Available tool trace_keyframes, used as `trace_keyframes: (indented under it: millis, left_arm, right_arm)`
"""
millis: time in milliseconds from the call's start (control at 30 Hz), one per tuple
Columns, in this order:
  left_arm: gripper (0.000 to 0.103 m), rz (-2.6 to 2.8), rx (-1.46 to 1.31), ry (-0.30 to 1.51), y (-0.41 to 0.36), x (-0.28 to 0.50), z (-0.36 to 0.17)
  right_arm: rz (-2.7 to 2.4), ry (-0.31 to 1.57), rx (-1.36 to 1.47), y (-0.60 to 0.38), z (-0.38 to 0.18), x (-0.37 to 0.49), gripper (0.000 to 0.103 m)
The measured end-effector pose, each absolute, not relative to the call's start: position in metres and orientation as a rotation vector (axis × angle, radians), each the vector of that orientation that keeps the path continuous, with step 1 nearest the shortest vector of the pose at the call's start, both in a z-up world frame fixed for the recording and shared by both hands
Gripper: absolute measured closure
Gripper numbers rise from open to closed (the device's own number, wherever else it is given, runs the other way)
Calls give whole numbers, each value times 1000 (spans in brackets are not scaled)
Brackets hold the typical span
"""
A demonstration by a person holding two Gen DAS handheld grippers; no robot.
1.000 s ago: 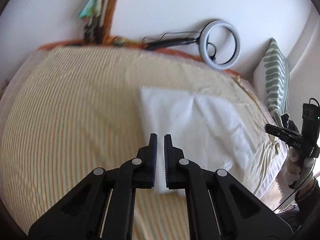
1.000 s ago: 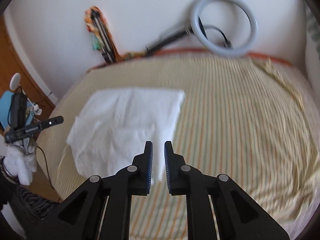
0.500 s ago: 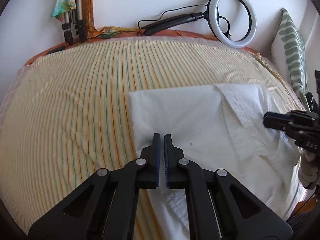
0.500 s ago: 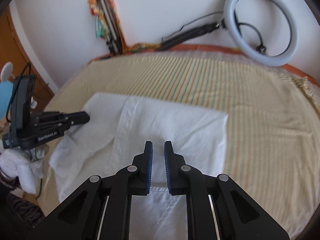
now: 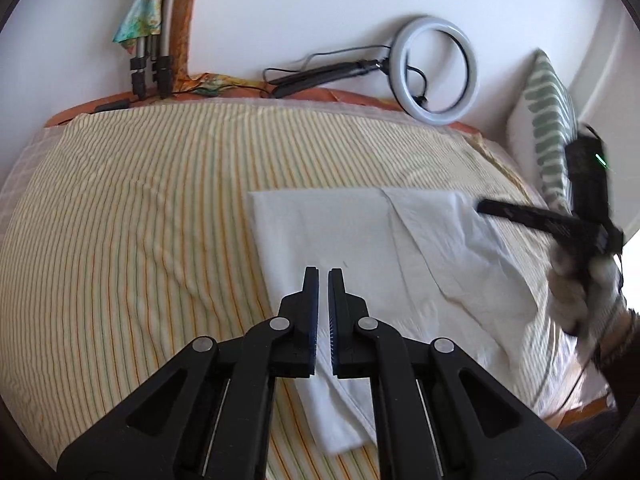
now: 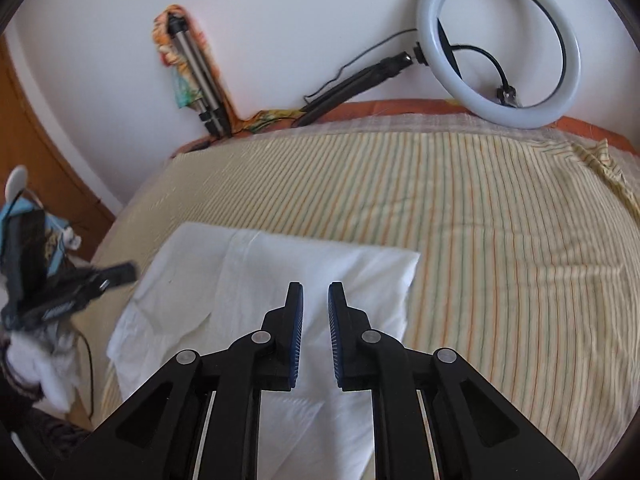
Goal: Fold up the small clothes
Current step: 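Release the shirt and reposition both grippers above the folded bundle's edge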
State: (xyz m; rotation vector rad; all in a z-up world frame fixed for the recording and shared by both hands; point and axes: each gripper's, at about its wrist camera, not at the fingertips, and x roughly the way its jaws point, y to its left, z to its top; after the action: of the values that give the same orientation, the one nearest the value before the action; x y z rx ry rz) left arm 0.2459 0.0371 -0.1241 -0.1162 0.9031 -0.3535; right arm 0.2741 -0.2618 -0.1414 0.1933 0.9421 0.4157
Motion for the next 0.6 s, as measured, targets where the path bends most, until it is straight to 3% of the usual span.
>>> trace_keyframes:
  millis: [367, 467, 600]
  left_arm:
    - [100, -337, -100, 967, 39, 241, -163]
    - [100, -322, -111, 972, 44, 236, -162]
    - [100, -312, -132, 960, 58, 227, -155]
  right_arm:
    - [301, 1003, 245, -280, -180, 300, 92]
    - [184, 1003, 187, -290, -172, 300, 81]
    - [204, 1010, 302, -315, -157, 280, 76]
